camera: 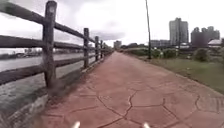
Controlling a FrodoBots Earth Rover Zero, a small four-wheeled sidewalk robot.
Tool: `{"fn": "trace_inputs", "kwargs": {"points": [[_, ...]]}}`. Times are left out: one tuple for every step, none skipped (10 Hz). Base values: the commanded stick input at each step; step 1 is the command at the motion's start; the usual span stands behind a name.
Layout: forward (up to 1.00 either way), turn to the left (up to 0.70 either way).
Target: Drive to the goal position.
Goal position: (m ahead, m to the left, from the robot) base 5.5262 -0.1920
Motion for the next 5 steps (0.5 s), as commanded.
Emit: {"fn": "trace_inputs", "kwargs": {"points": [[0.70,0.00],[0.70,0.00],[0.70,0.00],[0.70,0.00],[0.70,0.00]]}}
